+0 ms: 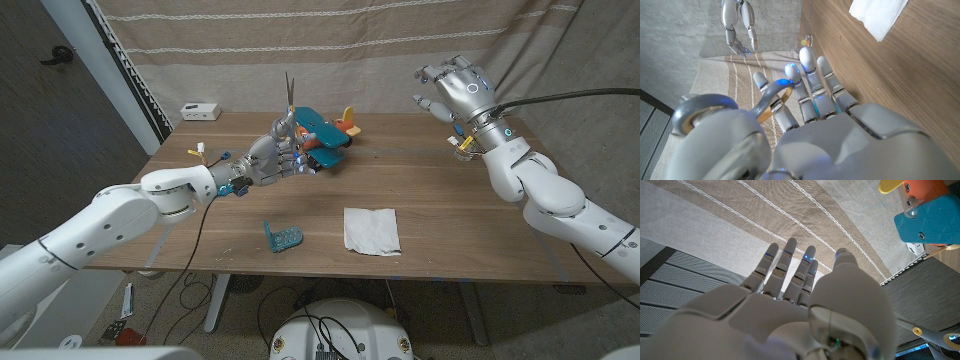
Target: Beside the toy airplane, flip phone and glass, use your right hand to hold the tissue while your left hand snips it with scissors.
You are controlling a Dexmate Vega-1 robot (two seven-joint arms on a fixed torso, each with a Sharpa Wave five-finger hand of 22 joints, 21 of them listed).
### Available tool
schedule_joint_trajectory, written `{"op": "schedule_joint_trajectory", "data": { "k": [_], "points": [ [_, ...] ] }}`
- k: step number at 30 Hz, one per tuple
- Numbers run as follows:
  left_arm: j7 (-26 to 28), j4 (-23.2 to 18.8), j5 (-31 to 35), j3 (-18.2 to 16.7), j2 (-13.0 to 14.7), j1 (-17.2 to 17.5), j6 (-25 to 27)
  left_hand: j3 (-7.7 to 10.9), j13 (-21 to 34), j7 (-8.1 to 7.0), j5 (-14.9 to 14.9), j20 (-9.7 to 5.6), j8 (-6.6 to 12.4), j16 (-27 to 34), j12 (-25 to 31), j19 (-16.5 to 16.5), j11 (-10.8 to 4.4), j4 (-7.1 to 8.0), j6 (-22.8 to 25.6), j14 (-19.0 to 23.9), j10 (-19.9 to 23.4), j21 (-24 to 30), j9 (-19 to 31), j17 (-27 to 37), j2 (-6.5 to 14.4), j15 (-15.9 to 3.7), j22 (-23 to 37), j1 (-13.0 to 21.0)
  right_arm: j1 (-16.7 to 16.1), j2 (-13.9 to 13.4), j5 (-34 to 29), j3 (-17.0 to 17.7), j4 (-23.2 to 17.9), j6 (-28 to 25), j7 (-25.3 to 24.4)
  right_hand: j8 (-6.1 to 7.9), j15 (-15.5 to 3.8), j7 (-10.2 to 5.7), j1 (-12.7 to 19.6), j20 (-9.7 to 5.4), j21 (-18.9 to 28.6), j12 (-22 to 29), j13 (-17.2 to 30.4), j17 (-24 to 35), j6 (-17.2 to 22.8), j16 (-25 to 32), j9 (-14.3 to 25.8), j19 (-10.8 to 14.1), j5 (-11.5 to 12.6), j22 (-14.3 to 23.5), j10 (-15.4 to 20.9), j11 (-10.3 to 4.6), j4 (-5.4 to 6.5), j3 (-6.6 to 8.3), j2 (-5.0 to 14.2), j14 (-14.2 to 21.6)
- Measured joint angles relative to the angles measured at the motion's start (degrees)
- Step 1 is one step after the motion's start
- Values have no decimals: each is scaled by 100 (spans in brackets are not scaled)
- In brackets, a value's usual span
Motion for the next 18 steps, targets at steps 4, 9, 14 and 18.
{"op": "schedule_joint_trajectory", "data": {
  "k": [4, 9, 14, 18],
  "points": [
    [0, -36, 0, -87, 112, -2, 0, 0, 80, 32, 0, 20, 0, 0, 81, 20, 41, 0, 32, 8, 41, 0, 28, 0, 0, -9, 0, 0, 0, 0, -13, 0, 0, -15, 24, -39, 0, 0, -6, 0, 0, 0, 0, 0, 0, 0, 0, 0, 0, 0, 0, 0, 0, 0, -6, 0],
    [35, -88, -165, -189, 222, 26, 341, 0, 123, 62, 39, -11, 0, 0, 113, 52, 62, 0, 62, 69, 63, 0, 28, 10, 0, -30, -17, 0, 10, -3, -26, 46, -65, -48, 58, -39, 0, 0, -6, 0, -9, 0, 0, 0, 0, 0, -27, 0, 0, 0, 0, 0, 0, 0, -6, 0],
    [148, -145, -221, -296, 305, 83, 471, 0, 166, 86, 39, -10, 0, 0, 136, 51, 61, 0, 86, 69, 62, 0, 55, -1, 0, -30, -17, 0, 5, -4, -30, 77, -97, -103, 101, -61, 0, 0, -31, 0, -22, 0, 0, 0, 1, 0, -27, 0, 0, 0, 0, 0, -24, -24, 19, 0],
    [196, -176, -266, -385, 368, 130, 558, 0, 196, 104, 39, -10, 0, 0, 162, 51, 91, 0, 104, 129, 92, 0, 55, 0, 1, -31, -17, -1, -12, -3, -32, 88, -117, -143, 125, -83, 0, 0, -37, 0, -22, 0, 0, 0, 1, 0, -53, 0, 0, 0, 0, 0, -24, -24, 25, 0]
  ]
}}
